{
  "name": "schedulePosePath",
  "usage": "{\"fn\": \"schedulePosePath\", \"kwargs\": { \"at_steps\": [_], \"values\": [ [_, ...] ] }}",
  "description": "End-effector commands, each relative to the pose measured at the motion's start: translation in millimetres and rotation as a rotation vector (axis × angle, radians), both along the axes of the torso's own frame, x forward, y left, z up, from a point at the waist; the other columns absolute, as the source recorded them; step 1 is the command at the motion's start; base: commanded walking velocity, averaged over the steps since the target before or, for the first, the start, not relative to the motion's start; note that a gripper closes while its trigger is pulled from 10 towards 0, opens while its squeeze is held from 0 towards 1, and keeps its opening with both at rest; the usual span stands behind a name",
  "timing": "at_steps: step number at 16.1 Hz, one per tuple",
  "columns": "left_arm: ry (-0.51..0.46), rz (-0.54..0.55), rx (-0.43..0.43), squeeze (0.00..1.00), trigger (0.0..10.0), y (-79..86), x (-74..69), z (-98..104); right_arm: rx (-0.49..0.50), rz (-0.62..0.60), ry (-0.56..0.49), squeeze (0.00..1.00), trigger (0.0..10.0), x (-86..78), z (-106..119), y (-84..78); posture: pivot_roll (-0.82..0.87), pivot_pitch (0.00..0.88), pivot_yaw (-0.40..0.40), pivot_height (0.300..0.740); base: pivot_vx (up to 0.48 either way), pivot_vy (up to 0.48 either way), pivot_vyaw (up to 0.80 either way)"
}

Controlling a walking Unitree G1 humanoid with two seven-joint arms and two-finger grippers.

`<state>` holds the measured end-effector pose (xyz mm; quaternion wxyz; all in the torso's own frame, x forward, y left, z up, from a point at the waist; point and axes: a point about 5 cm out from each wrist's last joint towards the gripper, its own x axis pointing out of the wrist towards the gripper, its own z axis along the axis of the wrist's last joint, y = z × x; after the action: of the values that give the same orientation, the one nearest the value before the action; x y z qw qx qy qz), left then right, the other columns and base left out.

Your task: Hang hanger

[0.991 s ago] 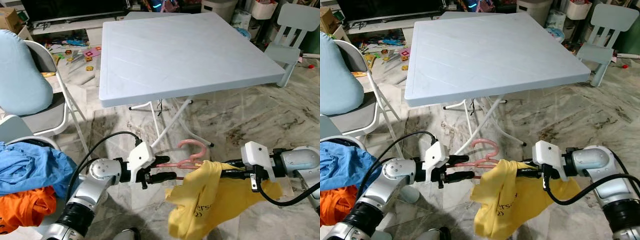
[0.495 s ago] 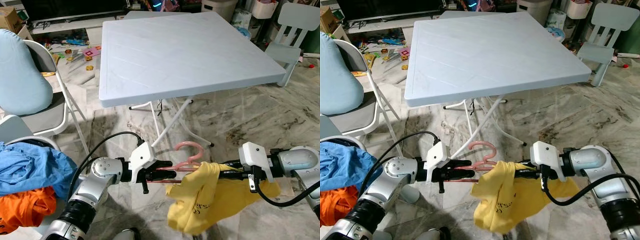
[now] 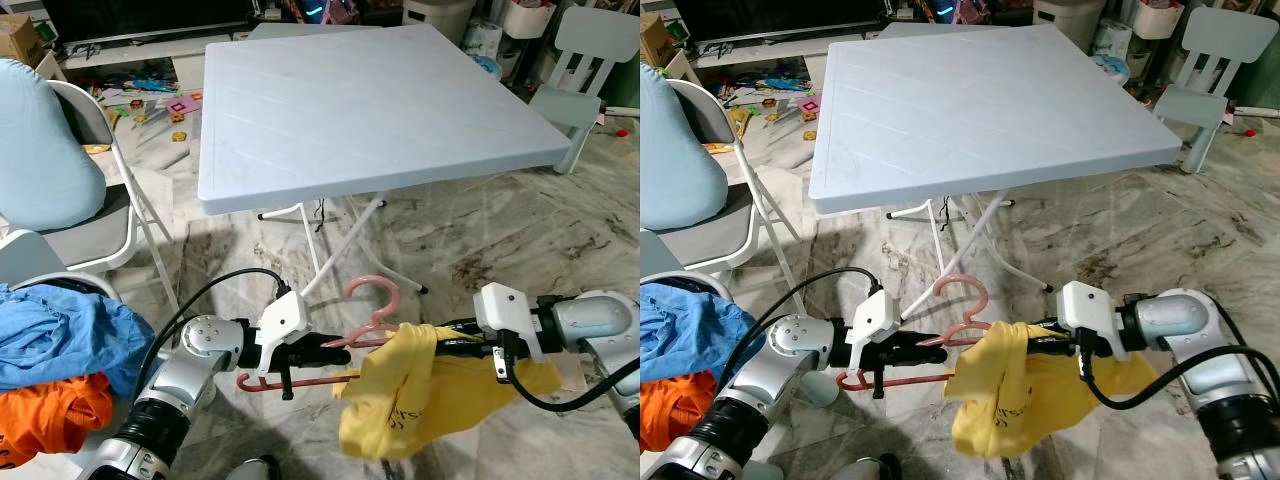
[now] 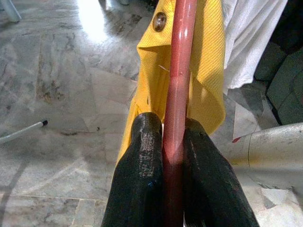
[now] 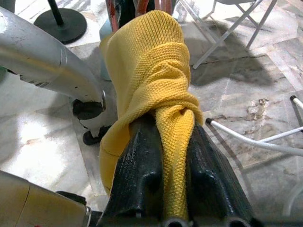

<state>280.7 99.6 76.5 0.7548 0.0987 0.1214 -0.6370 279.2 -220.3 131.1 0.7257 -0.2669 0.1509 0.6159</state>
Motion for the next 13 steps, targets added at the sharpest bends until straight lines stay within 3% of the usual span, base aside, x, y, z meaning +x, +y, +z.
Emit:
{"fn": "schedulePosePath", "kwargs": {
  "at_steps": [1,2,13],
  "values": [
    [0.004,0.04,0.01,0.0,0.0,0.6,3.2,-2.1,0.053,0.023,-0.073,0.0,10.0,7.8,14.5,9.6,-0.02,0.075,0.005,0.74,0.0,0.0,0.0],
    [0.007,0.059,-0.004,0.0,0.0,1.1,3.6,-2.4,0.055,0.004,-0.052,1.0,10.0,10.2,12.4,10.6,-0.02,0.075,0.005,0.74,0.0,0.0,0.0],
    [-0.002,0.078,-0.011,0.0,0.0,1.9,4.5,-2.1,0.056,-0.027,-0.028,1.0,10.0,13.7,10.7,11.0,-0.01,0.075,0.005,0.74,0.0,0.0,0.0]
  ]
}}
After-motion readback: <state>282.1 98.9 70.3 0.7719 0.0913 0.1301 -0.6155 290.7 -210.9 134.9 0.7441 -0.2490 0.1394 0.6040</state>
